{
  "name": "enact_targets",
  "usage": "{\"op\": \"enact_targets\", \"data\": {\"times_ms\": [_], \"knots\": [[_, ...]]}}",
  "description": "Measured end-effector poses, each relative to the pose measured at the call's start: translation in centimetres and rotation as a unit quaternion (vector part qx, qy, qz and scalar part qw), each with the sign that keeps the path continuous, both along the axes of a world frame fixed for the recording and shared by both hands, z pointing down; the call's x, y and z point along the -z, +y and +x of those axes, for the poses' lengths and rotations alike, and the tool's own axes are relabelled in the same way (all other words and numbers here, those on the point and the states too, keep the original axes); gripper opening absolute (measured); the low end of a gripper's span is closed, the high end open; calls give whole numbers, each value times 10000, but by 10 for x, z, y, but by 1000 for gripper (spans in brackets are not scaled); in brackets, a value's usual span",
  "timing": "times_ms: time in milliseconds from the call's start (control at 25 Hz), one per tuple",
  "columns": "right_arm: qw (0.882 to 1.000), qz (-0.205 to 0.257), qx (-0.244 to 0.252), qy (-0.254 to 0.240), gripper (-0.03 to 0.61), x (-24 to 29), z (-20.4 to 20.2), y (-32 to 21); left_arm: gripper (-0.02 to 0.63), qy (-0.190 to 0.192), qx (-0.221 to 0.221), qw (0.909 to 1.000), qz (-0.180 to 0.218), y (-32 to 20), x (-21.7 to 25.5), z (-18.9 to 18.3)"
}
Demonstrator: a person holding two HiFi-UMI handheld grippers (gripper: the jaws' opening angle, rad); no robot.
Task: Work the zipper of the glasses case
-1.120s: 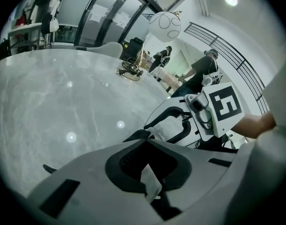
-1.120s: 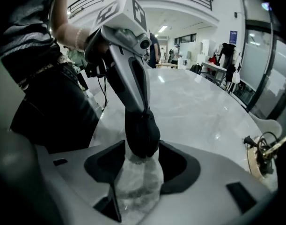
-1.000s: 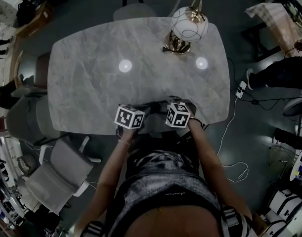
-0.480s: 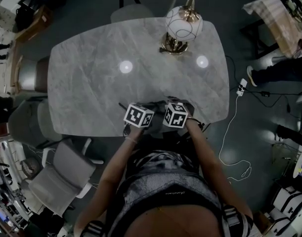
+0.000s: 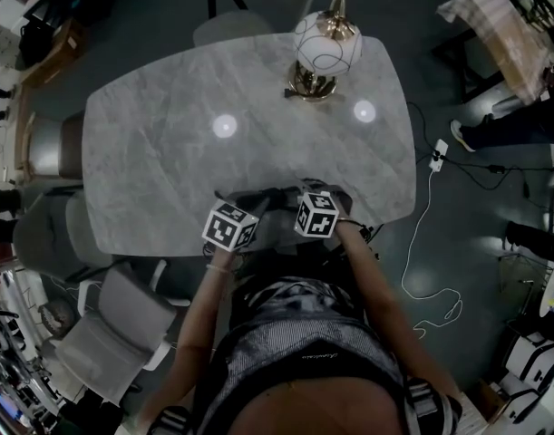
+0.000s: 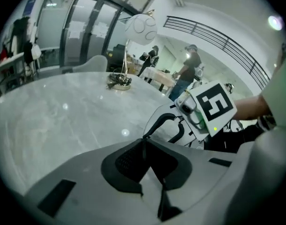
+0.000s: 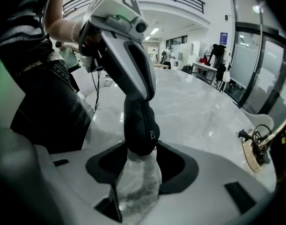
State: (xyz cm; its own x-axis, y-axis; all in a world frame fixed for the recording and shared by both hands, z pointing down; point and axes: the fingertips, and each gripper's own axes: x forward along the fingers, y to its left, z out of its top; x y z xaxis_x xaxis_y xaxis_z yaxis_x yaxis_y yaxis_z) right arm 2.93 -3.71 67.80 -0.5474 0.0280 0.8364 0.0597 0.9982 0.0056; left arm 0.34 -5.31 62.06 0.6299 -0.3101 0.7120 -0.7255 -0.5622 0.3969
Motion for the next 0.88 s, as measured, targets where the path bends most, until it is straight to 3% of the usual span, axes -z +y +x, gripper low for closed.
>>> {"op": "enact_targets", "data": {"times_ms": [80,160,240,360,440,560,680,760,880], "knots": [[10000,6,3,27,242,-1,1,0,22,-370,-528,9973,351,0,2,-10],[10000,-1,3,60,242,-3,2,0,157,-872,-1271,9870,465,5,-9,-18],[10000,-32,-21,69,242,-4,2,1,247,-1265,-2112,9678,526,13,-26,-20],[9999,-100,-67,55,242,-3,2,1,265,-1639,-3159,9333,469,26,-49,-15],[9998,-177,-104,36,242,-2,1,2,265,-1751,-3447,9214,399,28,-60,-11],[9983,-477,-313,-73,242,-2,1,3,265,-1775,-3578,9161,353,30,-66,-7],[9879,-1173,-923,-432,242,9,4,-3,258,-1784,-3458,9191,622,29,-62,-5],[9704,-1776,-1410,-834,242,24,5,-10,255,-1673,-3207,9284,849,27,-55,-5],[9326,-2623,-2008,-1454,242,47,9,-22,255,-1424,-2806,9406,1273,23,-43,0]]}}
